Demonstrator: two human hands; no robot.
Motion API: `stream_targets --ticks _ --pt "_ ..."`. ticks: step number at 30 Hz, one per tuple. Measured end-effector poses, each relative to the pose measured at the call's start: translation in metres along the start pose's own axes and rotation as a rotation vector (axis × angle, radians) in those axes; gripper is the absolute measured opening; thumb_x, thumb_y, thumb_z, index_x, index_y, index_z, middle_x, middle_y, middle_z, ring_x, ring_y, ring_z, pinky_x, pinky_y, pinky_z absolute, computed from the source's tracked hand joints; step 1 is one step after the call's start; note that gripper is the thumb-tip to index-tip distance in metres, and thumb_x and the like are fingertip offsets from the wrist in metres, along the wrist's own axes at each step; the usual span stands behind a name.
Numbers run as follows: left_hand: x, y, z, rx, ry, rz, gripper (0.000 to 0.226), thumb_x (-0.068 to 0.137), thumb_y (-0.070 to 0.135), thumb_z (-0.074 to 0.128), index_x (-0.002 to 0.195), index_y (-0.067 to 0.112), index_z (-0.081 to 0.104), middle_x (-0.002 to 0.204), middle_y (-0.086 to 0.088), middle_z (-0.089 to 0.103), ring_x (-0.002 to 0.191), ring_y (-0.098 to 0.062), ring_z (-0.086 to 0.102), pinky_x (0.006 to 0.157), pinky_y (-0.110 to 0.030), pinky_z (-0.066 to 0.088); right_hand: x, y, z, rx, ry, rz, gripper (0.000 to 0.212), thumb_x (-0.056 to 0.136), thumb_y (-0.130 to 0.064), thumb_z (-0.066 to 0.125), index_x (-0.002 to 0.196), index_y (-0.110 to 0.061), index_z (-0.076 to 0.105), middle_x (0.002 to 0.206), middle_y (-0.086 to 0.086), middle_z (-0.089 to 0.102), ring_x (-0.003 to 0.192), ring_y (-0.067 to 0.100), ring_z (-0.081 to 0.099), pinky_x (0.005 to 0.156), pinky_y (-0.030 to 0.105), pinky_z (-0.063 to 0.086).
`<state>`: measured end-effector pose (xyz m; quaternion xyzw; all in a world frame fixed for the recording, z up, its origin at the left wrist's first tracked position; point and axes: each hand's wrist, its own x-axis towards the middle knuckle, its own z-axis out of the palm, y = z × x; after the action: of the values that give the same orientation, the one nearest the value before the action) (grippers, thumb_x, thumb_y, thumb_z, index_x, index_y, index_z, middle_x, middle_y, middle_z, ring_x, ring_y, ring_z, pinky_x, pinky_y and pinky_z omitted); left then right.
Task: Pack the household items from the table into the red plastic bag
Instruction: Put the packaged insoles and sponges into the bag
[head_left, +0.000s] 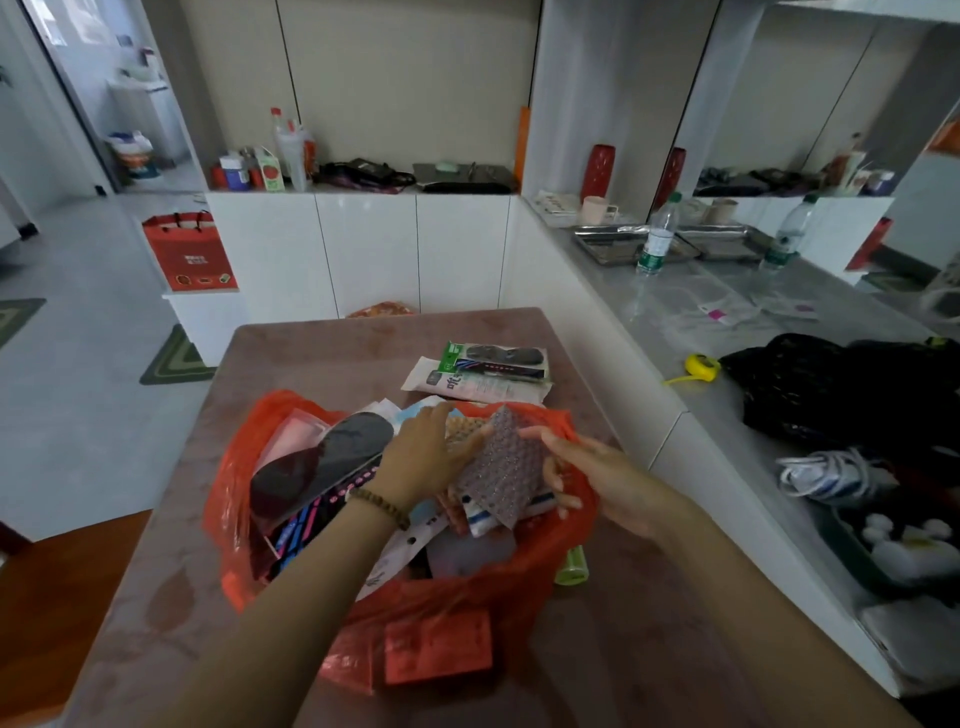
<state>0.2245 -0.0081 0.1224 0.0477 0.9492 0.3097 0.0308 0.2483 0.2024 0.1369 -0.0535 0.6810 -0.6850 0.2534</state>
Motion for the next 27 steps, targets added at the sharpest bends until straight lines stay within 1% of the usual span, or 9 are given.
stream_targets --ticks 4,6,8,11,14,17,20,24,27 --pt "-0.007 0.01 0.01 -0.247 -0.073 0.095 0.048 0.097 0.046 0.037 0.125 0.011 0.054 0.119 0.002 0.06 0.104 -0.011 0.059 0.087 -0.025 0.045 0.001 -0.005 -0.008 -0.306 0.038 -0.023 0.043 0.083 -0.053 0.052 0.111 -0.024 0.067 0.086 0.001 0.069 0.082 0.013 0.063 0.082 0.027 0.049" --pt "-0.002 0.009 0.01 -0.248 0.061 0.091 0.052 0.096 0.047 0.035 0.128 0.011 0.052 0.121 0.003 0.055 0.11 -0.01 0.052 0.09 -0.023 0.039 0.003 -0.009 -0.019 -0.213 0.09 0.012 0.051 0.077 -0.061 0.049 0.098 -0.019 0.071 0.094 0.005 0.07 0.086 0.016 0.066 0.081 0.029 0.052" --pt "0.006 0.003 0.007 -0.282 0.111 0.069 0.071 0.089 0.064 0.026 0.134 0.014 0.048 0.135 -0.001 0.052 0.124 -0.015 0.049 0.103 -0.031 0.038 0.011 -0.008 -0.039 -0.057 0.218 0.013 0.052 0.084 -0.061 0.043 0.087 -0.016 0.069 0.084 0.005 0.072 0.08 0.017 0.069 0.074 0.028 0.054" --pt "0.015 -0.003 0.005 -0.338 0.123 0.08 0.093 0.076 0.083 0.014 0.14 0.022 0.041 0.144 0.001 0.047 0.131 -0.016 0.044 0.111 -0.042 0.036 0.032 0.023 -0.076 0.134 0.386 0.051 0.044 0.087 -0.054 0.048 0.099 -0.016 0.066 0.097 0.002 0.071 0.094 0.019 0.066 0.086 0.034 0.05" --pt "0.017 0.007 0.009 -0.365 0.141 0.158 0.081 0.08 0.078 0.019 0.145 0.031 0.031 0.153 0.007 0.033 0.139 -0.009 0.031 0.116 -0.036 0.026 0.048 0.086 -0.092 0.1 0.458 0.21 0.051 0.084 -0.049 0.062 0.123 -0.017 0.057 0.122 0.003 0.062 0.11 0.019 0.06 0.099 0.04 0.046" --pt "0.015 0.033 0.019 -0.289 0.056 0.281 0.064 0.082 0.07 0.029 0.141 0.045 0.029 0.153 0.011 0.03 0.14 -0.007 0.025 0.114 -0.034 0.022 0.047 0.131 -0.081 0.114 0.435 0.376 0.036 0.088 -0.037 0.06 0.112 -0.01 0.061 0.104 0.007 0.067 0.089 0.019 0.063 0.074 0.031 0.051" --pt "0.025 0.048 0.039 -0.016 -0.064 0.35 0.066 0.077 0.08 0.029 0.134 0.048 0.04 0.15 0.015 0.034 0.143 -0.011 0.02 0.117 -0.043 0.016 0.051 0.146 -0.07 0.203 0.406 0.432 0.034 0.091 -0.037 0.056 0.108 -0.01 0.066 0.085 0.004 0.071 0.075 0.016 0.066 0.058 0.025 0.049" --pt "0.041 0.043 0.057 0.373 -0.167 0.339 0.09 0.06 0.091 0.021 0.129 0.041 0.051 0.142 0.018 0.044 0.141 -0.011 0.024 0.119 -0.046 0.011 0.072 0.155 -0.079 0.226 0.456 0.502 0.056 0.083 -0.061 0.054 0.11 -0.013 0.065 0.088 0.004 0.069 0.079 0.017 0.063 0.06 0.025 0.046" --pt "0.044 0.029 0.058 0.384 -0.192 0.295 0.085 0.061 0.09 0.034 0.129 0.041 0.05 0.143 0.018 0.043 0.142 -0.013 0.024 0.118 -0.044 0.019 0.09 0.164 -0.083 0.165 0.46 0.56 0.095 0.051 -0.088 0.056 0.11 -0.015 0.066 0.102 0.007 0.069 0.091 0.021 0.061 0.07 0.028 0.044"
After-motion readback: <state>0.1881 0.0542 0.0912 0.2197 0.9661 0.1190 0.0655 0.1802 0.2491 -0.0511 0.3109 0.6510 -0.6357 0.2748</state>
